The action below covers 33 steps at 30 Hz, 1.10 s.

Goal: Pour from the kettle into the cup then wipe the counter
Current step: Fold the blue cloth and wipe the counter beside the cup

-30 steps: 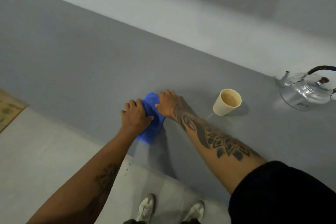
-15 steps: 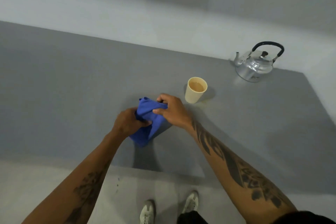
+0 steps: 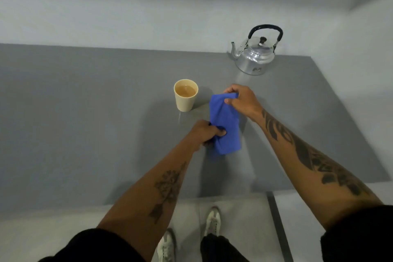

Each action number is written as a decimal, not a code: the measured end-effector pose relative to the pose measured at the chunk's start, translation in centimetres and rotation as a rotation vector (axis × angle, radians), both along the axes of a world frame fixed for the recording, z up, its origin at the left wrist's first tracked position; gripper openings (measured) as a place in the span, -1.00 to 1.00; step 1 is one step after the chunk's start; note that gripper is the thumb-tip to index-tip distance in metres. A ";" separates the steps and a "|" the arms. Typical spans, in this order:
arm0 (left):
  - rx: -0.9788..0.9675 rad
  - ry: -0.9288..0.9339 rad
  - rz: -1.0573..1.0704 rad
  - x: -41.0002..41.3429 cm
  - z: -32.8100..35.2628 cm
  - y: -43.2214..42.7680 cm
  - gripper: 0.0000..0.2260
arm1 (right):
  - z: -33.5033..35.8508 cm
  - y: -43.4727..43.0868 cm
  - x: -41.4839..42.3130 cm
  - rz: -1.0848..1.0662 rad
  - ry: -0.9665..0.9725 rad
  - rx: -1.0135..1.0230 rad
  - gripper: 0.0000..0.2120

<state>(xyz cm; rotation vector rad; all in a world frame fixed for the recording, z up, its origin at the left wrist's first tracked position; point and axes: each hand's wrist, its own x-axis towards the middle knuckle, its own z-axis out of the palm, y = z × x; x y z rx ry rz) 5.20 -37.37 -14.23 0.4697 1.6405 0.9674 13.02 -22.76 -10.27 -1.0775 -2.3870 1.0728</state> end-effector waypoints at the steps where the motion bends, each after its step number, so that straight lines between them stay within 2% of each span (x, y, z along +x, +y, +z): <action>1: -0.013 -0.099 0.057 0.6 -0.2 0.8 -0.69 | -0.4 0.8 -0.1 -0.004 -0.020 0.008 -0.82; 3: -0.014 -0.262 0.144 1.3 0.0 1.8 -0.84 | -1.0 2.1 -0.6 -0.010 -0.048 0.033 -0.83; 5: 0.018 -0.352 0.207 1.4 -0.1 2.6 -0.90 | -1.7 3.2 -1.3 -0.021 -0.047 0.079 -0.85; 7: 0.020 -0.281 0.270 1.0 -0.1 3.0 -0.95 | -2.8 4.0 -1.9 -0.024 -0.046 0.123 -0.83; 8: 0.006 -0.137 0.270 0.7 -0.3 2.9 -0.97 | -3.5 4.2 -2.1 -0.024 -0.061 0.151 -0.80; 10: -0.029 0.303 0.183 0.3 -1.2 1.9 -0.88 | -4.9 4.0 -2.1 -0.056 -0.111 0.222 -0.69; 13: 0.091 0.793 0.117 -0.6 -2.5 -2.0 -0.77 | -7.1 1.3 -1.1 -0.002 -0.150 0.371 -0.58; 15: 0.175 1.033 0.078 -2.2 -4.0 -4.9 -0.74 | -8.6 -0.9 -0.2 0.110 -0.201 0.430 -0.50; 18: 0.108 1.238 0.045 -5.9 -6.1 -8.4 -0.70 | -10.5 -2.4 0.3 0.149 -0.370 0.408 -0.32; 20: 0.041 1.314 0.035 -8.3 -7.1 -10.3 -0.66 | -10.8 -2.4 -0.6 0.116 -0.444 0.394 -0.29; 23: -0.028 1.383 -0.054 -10.1 -7.9 -11.9 -0.61 | -10.7 -2.8 -2.9 0.130 -0.496 0.413 -0.41; 26: -0.032 1.366 -0.095 -10.2 -8.0 -12.2 -0.58 | -10.8 -5.0 -3.9 0.218 -0.468 0.476 -0.47; 30: -0.009 1.349 -0.090 -10.2 -8.0 -12.4 -0.58 | -11.1 -7.2 0.7 0.479 -0.479 0.643 -0.44; 31: -0.004 1.345 -0.089 -10.2 -8.0 -12.4 -0.58 | -11.0 -6.4 1.4 0.501 -0.490 0.668 -0.44; 33: -0.001 1.344 -0.086 -10.1 -7.9 -12.4 -0.59 | -10.9 -4.4 0.9 0.414 -0.530 0.644 -0.42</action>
